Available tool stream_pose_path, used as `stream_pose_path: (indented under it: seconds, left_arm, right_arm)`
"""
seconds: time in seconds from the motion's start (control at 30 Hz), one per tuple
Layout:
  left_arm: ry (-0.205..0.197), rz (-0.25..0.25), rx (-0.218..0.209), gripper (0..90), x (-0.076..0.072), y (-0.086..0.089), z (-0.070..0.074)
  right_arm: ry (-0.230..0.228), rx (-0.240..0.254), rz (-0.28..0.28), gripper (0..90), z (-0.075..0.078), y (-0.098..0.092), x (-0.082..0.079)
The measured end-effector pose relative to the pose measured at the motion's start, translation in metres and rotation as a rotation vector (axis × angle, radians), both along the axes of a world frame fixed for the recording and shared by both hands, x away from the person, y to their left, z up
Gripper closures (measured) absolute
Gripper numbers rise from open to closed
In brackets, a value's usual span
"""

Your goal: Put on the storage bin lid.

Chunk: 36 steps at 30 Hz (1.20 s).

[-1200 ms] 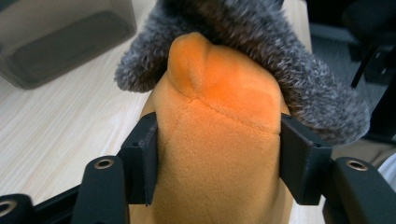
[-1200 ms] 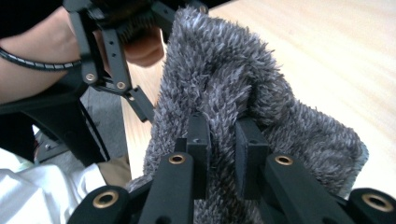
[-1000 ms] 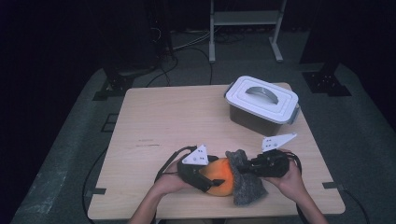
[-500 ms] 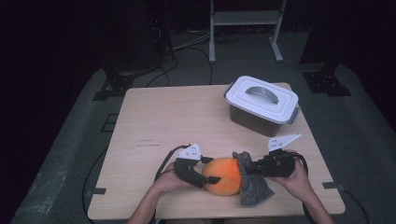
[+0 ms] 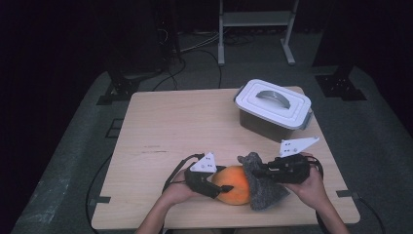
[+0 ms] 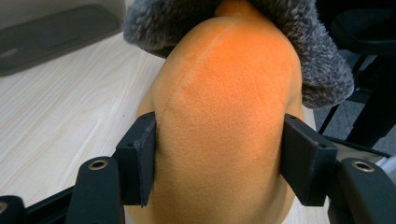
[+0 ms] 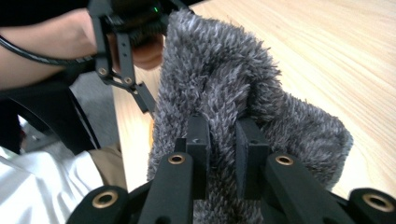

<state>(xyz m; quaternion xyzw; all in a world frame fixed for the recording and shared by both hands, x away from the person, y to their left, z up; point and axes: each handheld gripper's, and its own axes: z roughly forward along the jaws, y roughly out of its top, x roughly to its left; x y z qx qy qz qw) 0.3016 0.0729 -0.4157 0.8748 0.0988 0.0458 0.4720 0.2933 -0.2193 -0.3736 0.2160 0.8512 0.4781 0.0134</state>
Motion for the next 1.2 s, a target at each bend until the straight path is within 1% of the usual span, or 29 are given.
stream_pose_path:
  seconds: [0.07,0.13,0.2,0.23,0.27,0.33,0.37,0.4,0.47,0.5,0.57,0.7,0.77,0.8,0.87,0.9,0.97,1.0,1.03,1.07,1.1,1.2]
  left_arm:
    - [-0.002,0.01,-0.013,38.0,0.001,0.002,0.002]
    - [-0.002,0.012,-0.025,38.1,0.002,0.004,0.005]
    - [-0.006,0.019,-0.025,38.1,0.002,0.006,0.007]
    - [-0.008,0.02,-0.021,38.1,0.002,0.006,0.007]
    - [-0.014,0.023,-0.015,38.2,0.002,0.006,0.007]
    - [-0.02,0.022,-0.005,38.3,0.001,0.005,0.008]
    - [-0.031,0.018,0.001,38.3,0.0,0.003,0.008]
    - [-0.035,0.016,0.004,38.3,-0.002,0.002,0.009]
    - [-0.052,0.015,0.014,38.3,-0.005,-0.002,0.01]
    - [-0.063,0.011,0.023,38.3,-0.006,-0.004,0.011]
    - [-0.068,0.001,0.029,38.1,-0.008,-0.005,0.011]
    - [-0.038,-0.019,0.01,34.8,-0.004,-0.004,0.005]
    - [-0.03,-0.031,-0.005,30.3,-0.003,-0.004,0.004]
    - [-0.015,-0.028,-0.02,28.4,-0.001,-0.003,0.003]
    - [0.015,-0.033,-0.035,21.5,0.001,-0.001,0.002]
    - [0.034,-0.036,-0.053,18.1,0.003,0.0,0.001]
    - [0.083,-0.05,-0.072,8.9,0.006,0.002,-0.002]
    - [0.09,-0.051,-0.078,7.5,0.007,0.004,-0.003]
    - [0.082,-0.034,-0.076,7.6,0.008,0.006,-0.004]
    - [0.086,-0.026,-0.06,7.5,0.01,0.006,-0.005]
    - [0.092,-0.024,-0.057,7.5,0.011,0.007,-0.008]
    - [0.127,-0.027,-0.081,7.5,0.014,0.008,-0.013]
  right_arm:
    - [0.025,0.008,-0.004,77.6,-0.006,-0.003,0.003]
    - [0.045,0.003,-0.014,77.6,-0.013,-0.007,0.005]
    - [0.062,-0.014,-0.019,77.6,-0.019,-0.009,0.008]
    - [0.065,-0.013,-0.023,77.6,-0.02,-0.01,0.009]
    - [0.061,-0.006,-0.026,77.7,-0.019,-0.01,0.009]
    - [0.032,0.007,-0.035,77.7,-0.011,-0.009,0.007]
    - [0.014,0.025,-0.035,77.7,-0.006,-0.009,0.006]
    - [-0.004,0.04,-0.033,77.7,0.0,-0.007,0.003]
    - [-0.027,0.049,-0.015,77.7,0.006,-0.001,0.0]
    - [-0.032,0.048,-0.01,77.7,0.007,0.002,-0.001]
    - [-0.031,0.007,0.0,77.7,0.004,0.009,-0.001]
    - [0.019,-0.017,0.012,77.7,-0.01,0.008,0.004]
    - [0.033,-0.017,0.012,77.7,-0.014,0.005,0.005]
    - [0.037,-0.015,0.012,77.7,-0.015,0.004,0.005]
    - [0.046,-0.017,0.011,77.7,-0.016,0.003,0.006]
    - [0.046,-0.019,0.017,77.7,-0.017,0.002,0.006]
    - [0.051,-0.024,0.023,77.7,-0.018,0.002,0.006]
    - [0.054,-0.021,0.023,77.7,-0.019,0.001,0.006]
    - [0.058,-0.021,0.026,77.7,-0.019,0.0,0.006]
    - [0.058,-0.022,0.026,77.7,-0.02,0.0,0.006]
    - [0.057,-0.024,0.028,77.7,-0.02,-0.001,0.006]
    - [0.066,-0.02,0.03,77.7,-0.022,-0.003,0.007]
